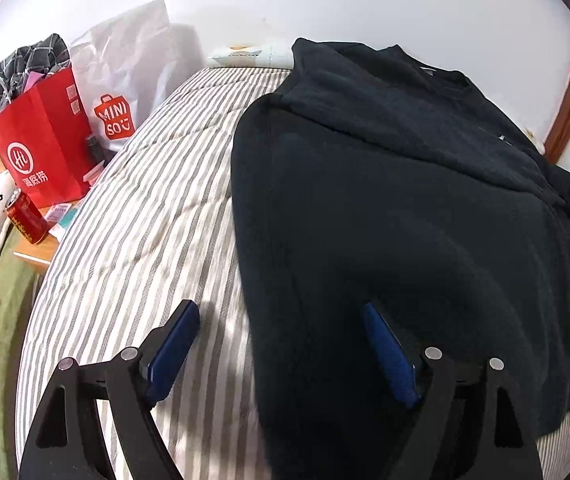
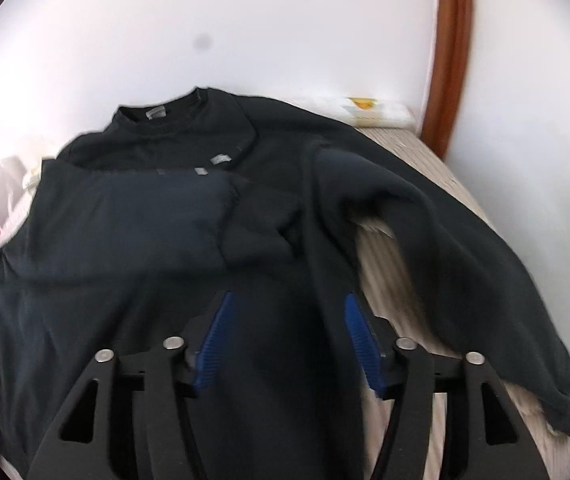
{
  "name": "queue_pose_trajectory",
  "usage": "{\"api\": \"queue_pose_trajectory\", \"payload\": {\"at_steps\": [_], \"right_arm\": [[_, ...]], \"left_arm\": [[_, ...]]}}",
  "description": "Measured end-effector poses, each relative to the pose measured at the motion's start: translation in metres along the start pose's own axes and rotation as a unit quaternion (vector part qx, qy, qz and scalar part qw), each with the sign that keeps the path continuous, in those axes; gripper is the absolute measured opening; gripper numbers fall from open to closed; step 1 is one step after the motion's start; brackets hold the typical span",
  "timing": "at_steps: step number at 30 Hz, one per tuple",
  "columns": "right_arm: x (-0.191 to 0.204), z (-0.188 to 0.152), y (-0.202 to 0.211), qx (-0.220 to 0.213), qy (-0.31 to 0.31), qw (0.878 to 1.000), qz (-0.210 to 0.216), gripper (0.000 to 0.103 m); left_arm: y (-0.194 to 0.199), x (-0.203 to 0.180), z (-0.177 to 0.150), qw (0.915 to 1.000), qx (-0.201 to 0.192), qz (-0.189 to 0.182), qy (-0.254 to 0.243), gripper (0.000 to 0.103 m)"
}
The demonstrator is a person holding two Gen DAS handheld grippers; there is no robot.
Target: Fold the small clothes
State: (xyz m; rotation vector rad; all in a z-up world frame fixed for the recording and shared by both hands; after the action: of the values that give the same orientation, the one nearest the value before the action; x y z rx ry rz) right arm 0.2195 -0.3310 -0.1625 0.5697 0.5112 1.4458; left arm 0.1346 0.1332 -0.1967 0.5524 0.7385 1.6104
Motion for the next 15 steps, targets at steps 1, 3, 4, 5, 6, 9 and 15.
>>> {"api": "queue_pose_trajectory", "payload": {"at_steps": [1,3,4,5,6,9,15], "right_arm": [[-0.006,-0.008,0.007,0.004,0.003,1.000,-0.003,0.062],[-0.016,-0.027,0.017,0.014,0.002,1.000,-0.003,0.062],[-0.021,-0.039,0.022,0.021,0.002,1.000,0.001,0.062],[-0.025,-0.050,0.026,0.027,0.001,1.000,0.000,0.062],[-0.028,-0.056,0.028,0.031,0.000,1.000,-0.002,0.062],[-0.031,-0.080,0.035,0.042,-0.013,0.999,0.011,0.062],[-0.022,-0.117,0.050,0.038,-0.016,0.999,0.031,0.062]], "left_arm": [[0.005,0.000,-0.004,1.0000,-0.003,-0.004,-0.003,0.082],[0.014,-0.001,-0.011,0.9998,-0.005,-0.014,-0.010,0.081],[0.017,-0.002,-0.013,0.9997,-0.005,-0.021,-0.011,0.081],[0.020,-0.004,-0.016,0.9995,-0.005,-0.028,-0.012,0.081],[0.023,-0.005,-0.019,0.9993,-0.004,-0.034,-0.015,0.081],[0.031,-0.008,-0.029,0.9993,-0.008,-0.026,-0.028,0.072],[0.038,-0.003,-0.032,0.9997,-0.017,-0.018,-0.007,0.040]]}}
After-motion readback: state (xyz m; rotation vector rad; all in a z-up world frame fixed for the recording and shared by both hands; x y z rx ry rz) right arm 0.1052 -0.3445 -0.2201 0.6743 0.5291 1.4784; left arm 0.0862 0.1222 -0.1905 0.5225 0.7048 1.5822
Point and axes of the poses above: each gripper's, at about its wrist camera, not at the fingertips, and y roughly against the way its jaws point, x to its left, z to its top, the point moved 5 cm from there along -y, roughly the way its jaws point, and after that the axes turned 6 degrees about -x, right-handed, at the moved point
